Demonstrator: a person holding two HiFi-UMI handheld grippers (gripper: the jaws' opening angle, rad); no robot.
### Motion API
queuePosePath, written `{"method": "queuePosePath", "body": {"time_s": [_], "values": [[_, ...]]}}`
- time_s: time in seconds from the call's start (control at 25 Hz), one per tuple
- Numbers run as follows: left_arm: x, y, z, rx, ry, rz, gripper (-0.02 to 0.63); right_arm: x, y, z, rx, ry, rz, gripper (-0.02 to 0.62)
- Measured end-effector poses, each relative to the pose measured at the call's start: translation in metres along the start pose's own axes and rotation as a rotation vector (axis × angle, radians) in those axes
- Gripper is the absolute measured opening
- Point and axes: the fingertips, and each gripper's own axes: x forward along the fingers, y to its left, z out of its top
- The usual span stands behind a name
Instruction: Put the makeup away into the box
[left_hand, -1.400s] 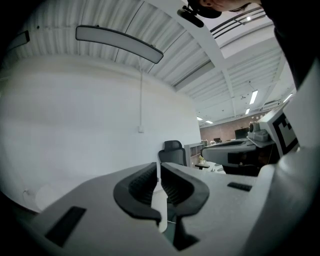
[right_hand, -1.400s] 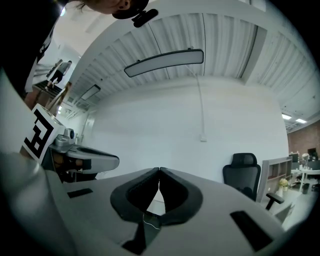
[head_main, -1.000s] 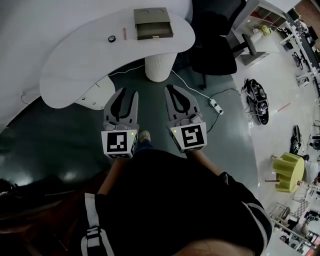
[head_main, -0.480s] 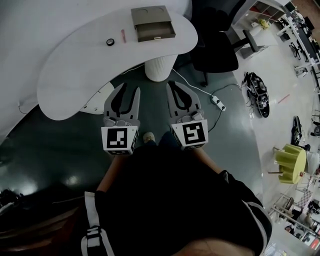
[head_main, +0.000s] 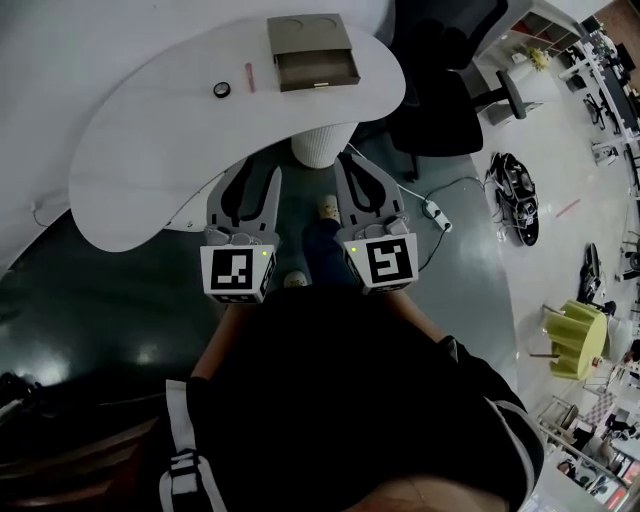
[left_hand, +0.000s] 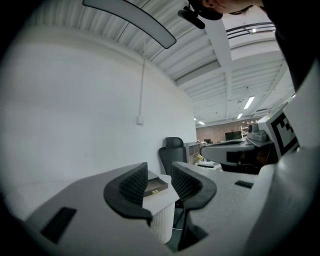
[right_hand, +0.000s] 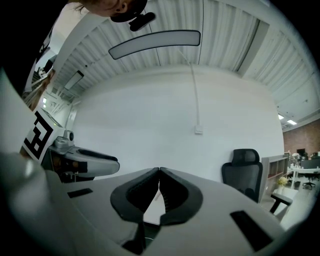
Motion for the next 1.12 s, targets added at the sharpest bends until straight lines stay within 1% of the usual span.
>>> {"method": "queuePosePath", "body": {"time_s": [0.16, 0.28, 0.4, 0.6, 0.88, 1.0, 1.12], "values": [[0.039, 0.015, -0.005, -0.009, 0.009, 0.021, 0.15, 0.039, -0.023, -0.006, -0.007, 0.008, 0.025, 0.023], [0.07, 0.033, 0.003, -0.005, 0.008, 0.046, 0.152, 0.075, -0.042, -0.003, -0.013, 0.007, 0.046, 0.023], [0.099, 0.047, 0.009, -0.006, 0.007, 0.083, 0.152, 0.108, -0.063, -0.002, -0.041, -0.004, 0.077, 0.023], [0.142, 0.064, 0.012, -0.021, 0.023, 0.141, 0.152, 0.154, -0.093, -0.007, -0.016, 0.022, 0.128, 0.021], [0.197, 0.08, 0.012, -0.041, 0.031, 0.218, 0.152, 0.207, -0.13, -0.015, -0.028, 0.03, 0.219, 0.023], [0.213, 0.085, 0.007, -0.046, 0.038, 0.256, 0.152, 0.224, -0.137, -0.022, -0.029, 0.032, 0.266, 0.023], [0.226, 0.092, 0.001, -0.057, 0.058, 0.278, 0.152, 0.238, -0.143, -0.03, -0.025, 0.045, 0.293, 0.023]]}}
